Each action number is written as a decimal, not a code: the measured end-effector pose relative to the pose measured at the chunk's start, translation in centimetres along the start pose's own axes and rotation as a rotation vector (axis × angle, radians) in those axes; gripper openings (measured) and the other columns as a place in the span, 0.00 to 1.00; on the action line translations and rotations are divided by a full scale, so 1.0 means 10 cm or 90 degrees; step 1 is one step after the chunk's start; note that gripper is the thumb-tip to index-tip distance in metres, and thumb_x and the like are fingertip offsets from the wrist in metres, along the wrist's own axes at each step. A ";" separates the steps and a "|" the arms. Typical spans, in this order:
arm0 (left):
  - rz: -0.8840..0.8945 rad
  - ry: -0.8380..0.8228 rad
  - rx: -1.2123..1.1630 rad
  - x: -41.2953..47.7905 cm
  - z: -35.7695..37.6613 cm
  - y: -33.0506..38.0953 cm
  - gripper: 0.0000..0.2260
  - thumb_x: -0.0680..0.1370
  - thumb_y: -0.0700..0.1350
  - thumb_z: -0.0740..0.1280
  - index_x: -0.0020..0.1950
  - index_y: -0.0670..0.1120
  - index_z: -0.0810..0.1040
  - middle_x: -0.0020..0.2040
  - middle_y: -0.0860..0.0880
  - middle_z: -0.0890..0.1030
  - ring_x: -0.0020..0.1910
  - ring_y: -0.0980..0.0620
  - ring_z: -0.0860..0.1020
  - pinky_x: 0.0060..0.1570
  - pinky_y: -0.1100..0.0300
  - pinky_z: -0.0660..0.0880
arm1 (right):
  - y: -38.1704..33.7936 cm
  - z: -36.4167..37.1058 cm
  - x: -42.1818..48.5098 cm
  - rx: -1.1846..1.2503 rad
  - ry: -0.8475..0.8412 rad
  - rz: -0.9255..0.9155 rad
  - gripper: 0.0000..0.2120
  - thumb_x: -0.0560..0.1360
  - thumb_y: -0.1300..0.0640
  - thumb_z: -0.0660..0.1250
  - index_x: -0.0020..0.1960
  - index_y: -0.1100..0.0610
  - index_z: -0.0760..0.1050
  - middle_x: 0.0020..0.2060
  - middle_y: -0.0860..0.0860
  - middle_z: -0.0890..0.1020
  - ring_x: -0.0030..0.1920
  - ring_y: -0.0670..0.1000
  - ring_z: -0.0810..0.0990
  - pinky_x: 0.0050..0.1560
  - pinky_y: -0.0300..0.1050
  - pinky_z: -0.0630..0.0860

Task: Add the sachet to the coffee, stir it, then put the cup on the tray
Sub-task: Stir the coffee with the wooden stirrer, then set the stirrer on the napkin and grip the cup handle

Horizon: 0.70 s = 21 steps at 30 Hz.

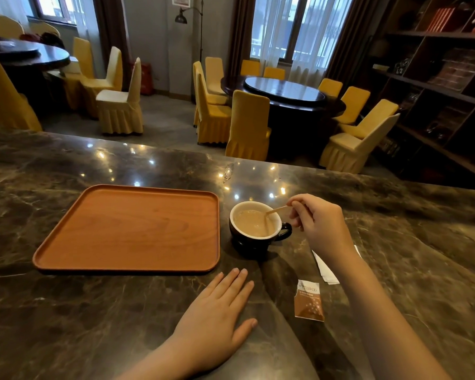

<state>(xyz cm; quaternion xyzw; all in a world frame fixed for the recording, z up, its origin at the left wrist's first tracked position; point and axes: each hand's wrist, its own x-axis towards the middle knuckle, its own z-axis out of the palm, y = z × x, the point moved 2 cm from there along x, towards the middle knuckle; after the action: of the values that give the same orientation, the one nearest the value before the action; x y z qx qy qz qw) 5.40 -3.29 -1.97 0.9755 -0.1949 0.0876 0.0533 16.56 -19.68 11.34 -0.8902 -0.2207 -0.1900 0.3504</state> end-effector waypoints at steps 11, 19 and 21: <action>-0.001 0.003 -0.012 -0.01 -0.02 0.01 0.29 0.80 0.61 0.43 0.66 0.48 0.73 0.66 0.49 0.73 0.66 0.52 0.68 0.63 0.57 0.56 | 0.04 -0.04 -0.09 -0.006 0.006 0.007 0.08 0.77 0.63 0.60 0.49 0.60 0.78 0.36 0.54 0.80 0.35 0.49 0.79 0.38 0.39 0.78; 0.003 0.023 -0.006 0.00 0.00 0.01 0.28 0.80 0.61 0.43 0.67 0.47 0.71 0.67 0.47 0.71 0.67 0.51 0.66 0.64 0.56 0.55 | 0.08 -0.22 -0.23 0.026 0.040 0.019 0.10 0.76 0.62 0.61 0.53 0.57 0.79 0.37 0.49 0.80 0.37 0.46 0.79 0.39 0.32 0.77; 0.006 0.028 0.006 0.00 0.02 0.01 0.28 0.80 0.61 0.43 0.67 0.47 0.71 0.67 0.47 0.71 0.67 0.50 0.66 0.64 0.55 0.55 | 0.14 -0.35 -0.30 0.055 0.078 0.039 0.12 0.76 0.63 0.62 0.56 0.54 0.77 0.37 0.47 0.80 0.38 0.46 0.80 0.39 0.32 0.77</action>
<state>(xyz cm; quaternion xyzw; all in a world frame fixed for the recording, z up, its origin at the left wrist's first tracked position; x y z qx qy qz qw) 5.38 -3.43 -2.12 0.9726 -0.1979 0.1101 0.0524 14.11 -23.82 11.47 -0.8674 -0.1794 -0.2236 0.4068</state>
